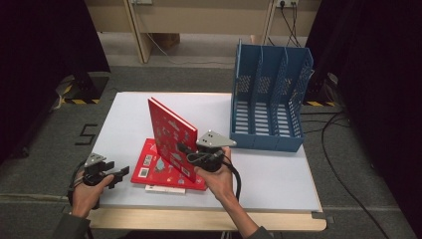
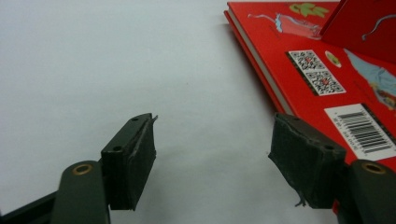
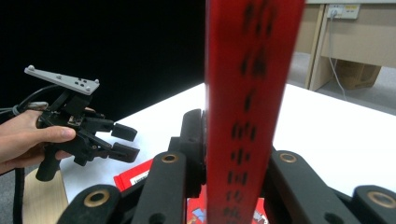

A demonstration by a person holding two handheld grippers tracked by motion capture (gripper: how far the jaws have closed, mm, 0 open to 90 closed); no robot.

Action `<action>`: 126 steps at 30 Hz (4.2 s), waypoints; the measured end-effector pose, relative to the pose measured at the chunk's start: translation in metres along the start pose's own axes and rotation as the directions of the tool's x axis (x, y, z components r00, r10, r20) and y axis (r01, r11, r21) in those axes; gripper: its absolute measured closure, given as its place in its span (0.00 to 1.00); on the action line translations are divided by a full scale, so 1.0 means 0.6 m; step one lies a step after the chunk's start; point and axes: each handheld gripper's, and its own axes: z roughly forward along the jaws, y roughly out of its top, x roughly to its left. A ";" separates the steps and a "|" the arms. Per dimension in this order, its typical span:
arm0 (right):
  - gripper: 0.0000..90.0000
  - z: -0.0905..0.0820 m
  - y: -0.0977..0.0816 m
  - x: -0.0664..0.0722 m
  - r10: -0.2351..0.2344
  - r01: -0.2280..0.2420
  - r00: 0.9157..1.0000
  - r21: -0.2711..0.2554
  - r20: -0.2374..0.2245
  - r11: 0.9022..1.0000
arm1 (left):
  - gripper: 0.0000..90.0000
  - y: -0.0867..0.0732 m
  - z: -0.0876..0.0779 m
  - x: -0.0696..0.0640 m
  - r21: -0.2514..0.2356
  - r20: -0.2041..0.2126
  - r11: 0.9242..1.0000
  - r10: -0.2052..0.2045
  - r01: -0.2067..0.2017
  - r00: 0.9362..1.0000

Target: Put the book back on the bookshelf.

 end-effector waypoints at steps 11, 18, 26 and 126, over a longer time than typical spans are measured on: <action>0.84 0.019 -0.019 -0.002 0.005 -0.005 1.000 0.007 -0.017 1.000 | 0.27 -0.005 0.009 -0.002 0.060 -0.008 0.998 0.027 -0.026 1.000; 0.83 0.028 -0.029 -0.003 0.006 -0.006 1.000 -0.002 -0.017 1.000 | 0.27 -0.006 0.009 -0.003 0.060 -0.013 0.998 0.032 -0.031 0.999; 0.83 0.038 -0.042 -0.006 0.018 -0.019 1.000 -0.036 -0.019 0.999 | 0.26 -0.006 0.010 -0.005 0.064 -0.016 0.997 0.044 -0.043 0.999; 0.88 -0.215 0.022 -0.067 -0.018 0.065 0.985 -0.274 0.170 0.959 | 0.26 -0.007 0.013 -0.015 0.063 -0.019 0.994 0.093 -0.091 0.996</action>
